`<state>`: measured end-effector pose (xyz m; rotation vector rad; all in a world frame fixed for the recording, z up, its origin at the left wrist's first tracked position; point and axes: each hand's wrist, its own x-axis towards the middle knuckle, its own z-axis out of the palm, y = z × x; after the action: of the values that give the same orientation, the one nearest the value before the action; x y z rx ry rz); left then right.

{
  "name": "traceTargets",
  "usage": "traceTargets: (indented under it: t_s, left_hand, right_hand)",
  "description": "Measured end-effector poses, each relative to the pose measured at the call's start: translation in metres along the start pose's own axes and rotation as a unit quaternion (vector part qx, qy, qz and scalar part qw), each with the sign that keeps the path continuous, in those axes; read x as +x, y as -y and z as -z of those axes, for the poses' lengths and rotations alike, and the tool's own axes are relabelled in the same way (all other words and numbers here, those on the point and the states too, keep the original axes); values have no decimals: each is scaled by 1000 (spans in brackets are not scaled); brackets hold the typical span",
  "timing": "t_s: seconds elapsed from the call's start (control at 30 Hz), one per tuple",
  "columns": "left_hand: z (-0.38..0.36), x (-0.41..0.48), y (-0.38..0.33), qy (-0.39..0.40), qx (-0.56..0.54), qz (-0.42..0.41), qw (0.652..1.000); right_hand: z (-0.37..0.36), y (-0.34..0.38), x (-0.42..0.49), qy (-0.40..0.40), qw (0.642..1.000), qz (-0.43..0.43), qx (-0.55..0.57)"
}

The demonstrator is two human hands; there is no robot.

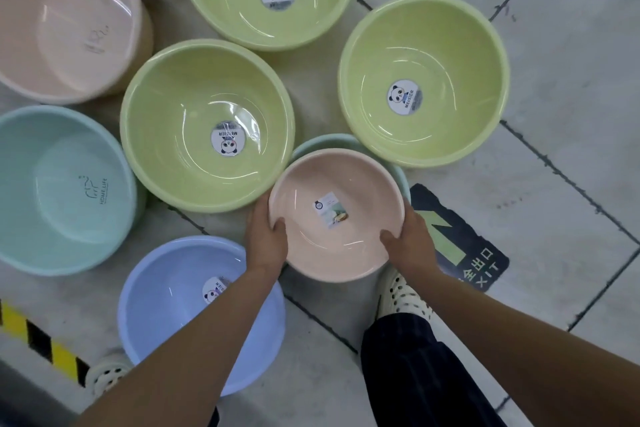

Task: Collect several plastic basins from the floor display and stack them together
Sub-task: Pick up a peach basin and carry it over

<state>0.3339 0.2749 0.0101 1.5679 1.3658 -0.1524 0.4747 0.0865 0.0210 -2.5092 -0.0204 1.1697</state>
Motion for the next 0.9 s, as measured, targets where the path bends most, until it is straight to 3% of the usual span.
traceTargets:
  t_s: [0.33, 0.53, 0.7, 0.9]
  left_hand:
    - [-21, -3, 13, -8, 158, 38, 987]
    - [-21, 0, 10, -37, 134, 30, 990]
    - [6, -34, -32, -41, 48, 25, 998]
    - [48, -118, -150, -28, 10, -13, 999]
  right_hand:
    - [0, -24, -3, 3, 992, 41, -120]
    - [-4, -32, -8, 40, 990, -109, 85]
    - [32, -18, -48, 5, 969, -106, 225]
    - [149, 25, -129, -26, 948, -100, 302]
